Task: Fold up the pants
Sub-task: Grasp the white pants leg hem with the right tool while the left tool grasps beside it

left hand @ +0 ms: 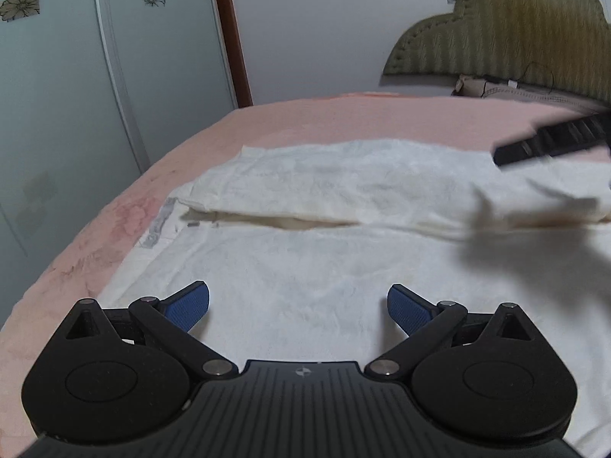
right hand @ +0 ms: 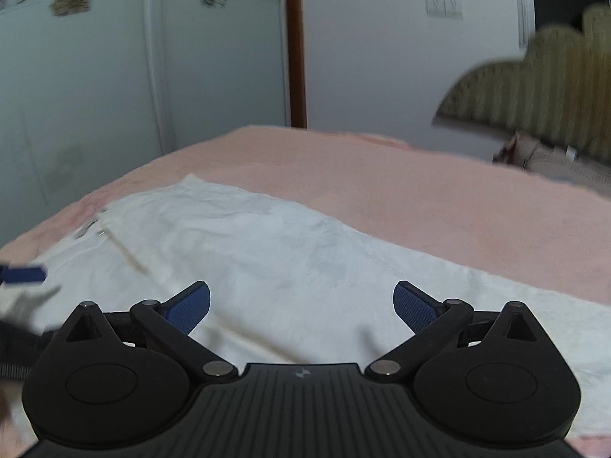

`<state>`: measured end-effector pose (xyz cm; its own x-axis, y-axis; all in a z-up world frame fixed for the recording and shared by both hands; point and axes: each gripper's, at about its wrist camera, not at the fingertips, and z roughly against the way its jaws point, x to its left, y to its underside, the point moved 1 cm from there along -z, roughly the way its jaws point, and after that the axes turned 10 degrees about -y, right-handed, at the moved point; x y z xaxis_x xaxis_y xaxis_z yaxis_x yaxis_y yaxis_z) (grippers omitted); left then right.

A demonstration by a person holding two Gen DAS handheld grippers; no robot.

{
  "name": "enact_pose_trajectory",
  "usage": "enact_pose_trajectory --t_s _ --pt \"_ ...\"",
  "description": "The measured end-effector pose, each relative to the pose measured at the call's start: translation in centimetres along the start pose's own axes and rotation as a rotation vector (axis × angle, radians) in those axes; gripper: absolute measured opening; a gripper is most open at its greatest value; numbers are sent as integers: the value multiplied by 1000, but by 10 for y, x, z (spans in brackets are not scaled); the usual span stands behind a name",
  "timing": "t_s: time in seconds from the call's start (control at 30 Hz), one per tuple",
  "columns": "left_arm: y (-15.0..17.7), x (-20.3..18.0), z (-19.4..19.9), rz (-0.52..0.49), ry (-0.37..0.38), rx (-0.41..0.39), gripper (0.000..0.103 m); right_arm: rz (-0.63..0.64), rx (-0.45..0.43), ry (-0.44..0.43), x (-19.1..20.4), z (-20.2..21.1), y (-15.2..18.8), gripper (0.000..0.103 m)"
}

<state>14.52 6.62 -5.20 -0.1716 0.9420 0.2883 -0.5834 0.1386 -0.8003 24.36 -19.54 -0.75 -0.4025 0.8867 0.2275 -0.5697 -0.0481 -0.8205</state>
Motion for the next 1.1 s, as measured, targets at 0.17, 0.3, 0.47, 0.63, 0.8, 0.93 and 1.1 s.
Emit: enact_pose_trajectory --t_s 0.17,0.3,0.47,0.63,0.8,0.93,1.1 --pt "8 -7 -5 -34 7 -24 103 -16 22 16 -20 -50 -25 103" --pt "10 -10 -6 -52 10 -22 103 59 44 -46 -19 -85 -42 103" --pt "10 -1 -13 8 60 14 103 141 106 -80 -12 -126 -62 103" --pt "10 -3 -12 2 58 13 103 158 237 -168 -18 -169 -75 103" --pt "9 -1 -12 8 62 15 103 222 240 -221 -25 -179 -66 103" --pt "8 3 -13 29 77 25 103 248 226 -247 -20 -173 -65 88" --pt "-4 17 -17 55 141 79 102 354 198 -233 -3 -154 -64 21"
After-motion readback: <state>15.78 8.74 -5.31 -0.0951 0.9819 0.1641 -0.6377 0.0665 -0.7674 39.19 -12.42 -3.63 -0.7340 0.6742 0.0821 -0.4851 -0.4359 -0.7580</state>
